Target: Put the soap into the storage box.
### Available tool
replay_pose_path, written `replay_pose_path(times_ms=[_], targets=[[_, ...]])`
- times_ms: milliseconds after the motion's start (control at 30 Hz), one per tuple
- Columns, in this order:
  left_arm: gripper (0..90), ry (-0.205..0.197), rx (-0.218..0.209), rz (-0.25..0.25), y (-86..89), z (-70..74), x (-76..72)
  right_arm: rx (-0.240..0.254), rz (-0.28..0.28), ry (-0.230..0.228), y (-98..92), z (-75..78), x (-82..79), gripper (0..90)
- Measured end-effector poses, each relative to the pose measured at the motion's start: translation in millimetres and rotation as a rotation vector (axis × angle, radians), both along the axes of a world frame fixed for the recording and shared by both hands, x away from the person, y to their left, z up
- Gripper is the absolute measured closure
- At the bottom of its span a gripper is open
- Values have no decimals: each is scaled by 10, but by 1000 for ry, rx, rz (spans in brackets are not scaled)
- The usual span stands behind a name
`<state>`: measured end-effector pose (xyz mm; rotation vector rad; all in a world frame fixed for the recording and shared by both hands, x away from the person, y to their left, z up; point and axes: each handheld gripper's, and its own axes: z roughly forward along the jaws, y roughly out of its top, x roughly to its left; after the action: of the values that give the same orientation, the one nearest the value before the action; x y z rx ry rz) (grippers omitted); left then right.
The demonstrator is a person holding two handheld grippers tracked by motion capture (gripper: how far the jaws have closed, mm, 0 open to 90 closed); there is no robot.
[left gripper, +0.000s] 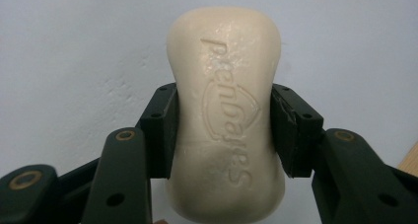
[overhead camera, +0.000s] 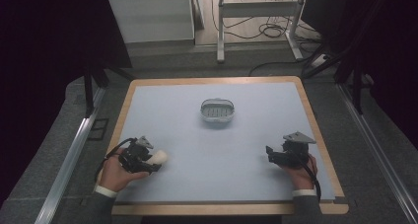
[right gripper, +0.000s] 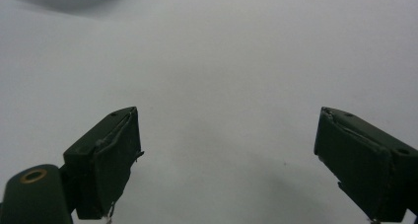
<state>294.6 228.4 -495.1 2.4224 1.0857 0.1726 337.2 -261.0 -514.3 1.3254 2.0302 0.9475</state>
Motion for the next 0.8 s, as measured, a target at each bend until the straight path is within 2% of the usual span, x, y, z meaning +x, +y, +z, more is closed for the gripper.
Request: replay_pose_path(times_ms=[167,533,800], targets=[[494,-25,-22,27,3,45,61,-5,1,3,8,-5,3,101],[494,-57,-54,47,-58,109,205,-4,0,-1,-11,-8,4,101],[494,-72,-58,36,-100,211,326,-7,3,2,5,-15,5,101]])
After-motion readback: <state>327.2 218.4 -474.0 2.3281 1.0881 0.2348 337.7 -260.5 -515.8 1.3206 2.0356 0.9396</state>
